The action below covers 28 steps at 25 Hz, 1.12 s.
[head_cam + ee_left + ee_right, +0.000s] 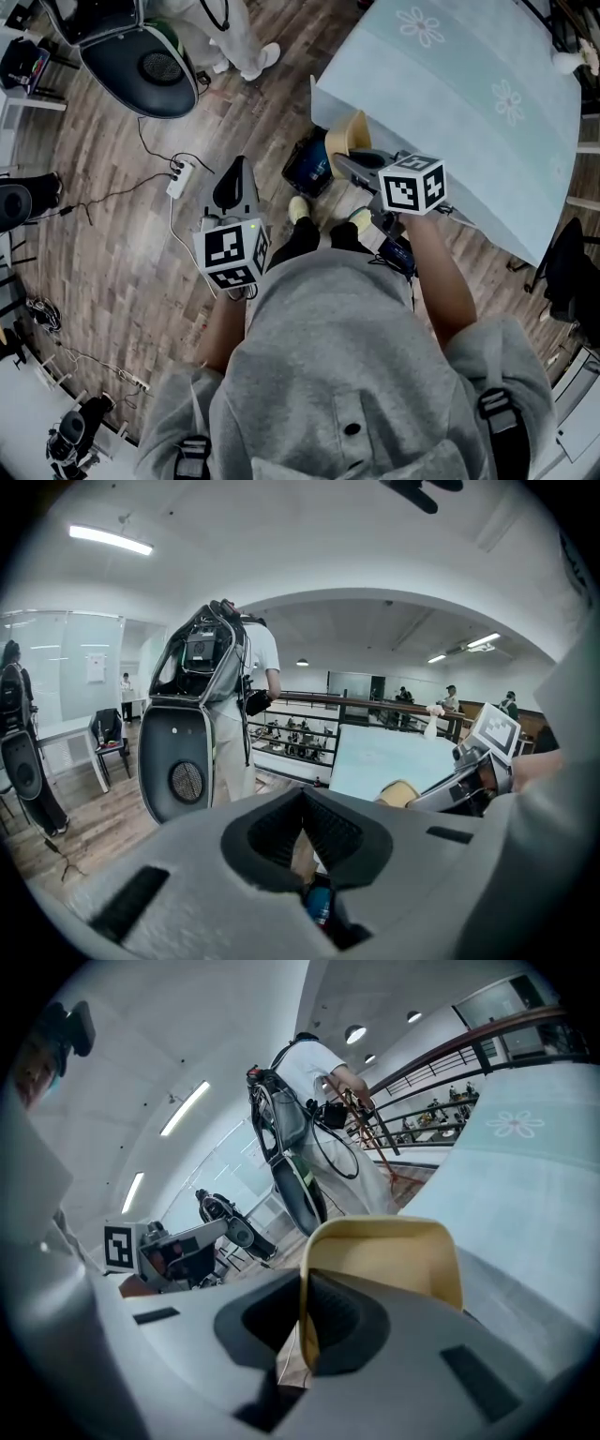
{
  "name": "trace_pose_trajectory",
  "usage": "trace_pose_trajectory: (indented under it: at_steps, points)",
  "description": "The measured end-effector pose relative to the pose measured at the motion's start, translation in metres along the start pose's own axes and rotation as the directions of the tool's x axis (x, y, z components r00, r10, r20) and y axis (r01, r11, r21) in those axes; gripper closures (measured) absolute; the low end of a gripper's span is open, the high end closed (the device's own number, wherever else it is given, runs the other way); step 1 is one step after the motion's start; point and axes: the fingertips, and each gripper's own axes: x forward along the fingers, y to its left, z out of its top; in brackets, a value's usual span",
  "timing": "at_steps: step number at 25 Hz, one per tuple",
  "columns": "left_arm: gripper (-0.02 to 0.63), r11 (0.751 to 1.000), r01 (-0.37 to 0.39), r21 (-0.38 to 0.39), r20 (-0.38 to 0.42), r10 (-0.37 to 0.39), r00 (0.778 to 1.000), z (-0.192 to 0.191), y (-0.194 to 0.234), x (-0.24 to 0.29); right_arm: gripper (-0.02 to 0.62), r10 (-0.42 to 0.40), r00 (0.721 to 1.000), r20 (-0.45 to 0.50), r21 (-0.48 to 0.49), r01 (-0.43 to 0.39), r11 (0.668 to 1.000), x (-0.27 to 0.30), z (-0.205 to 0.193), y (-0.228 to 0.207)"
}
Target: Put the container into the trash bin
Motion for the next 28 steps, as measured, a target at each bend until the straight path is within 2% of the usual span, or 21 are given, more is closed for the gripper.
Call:
trace_pose_trajectory:
  at_steps: [14, 20, 28]
  points:
    - [0.586, 0.999, 0.017, -0.046, -0.124, -0.022, 0.992, -0.054, 0.032, 0.012, 0.565, 0.021, 0.999, -0.049, 0.09, -0.016, 0.996, 0.056, -0.029, -0.008]
    - [0.586, 0.998, 0.034, -0.054, -0.189, -0.043, 0.981, -0.085, 0.032, 0.026, 0.565, 0.032, 0.998, -0.062, 0.157, -0.022, 0.987, 0.075, -0.054, -0.025]
    - [0.586, 0.995, 0.055, -0.086, -0.234, -0.074, 0.969, -0.122, 0.028, 0.055, 0.565, 0.05, 0.998, -0.048, 0.232, -0.038, 0.972, 0.095, -0.074, -0.054]
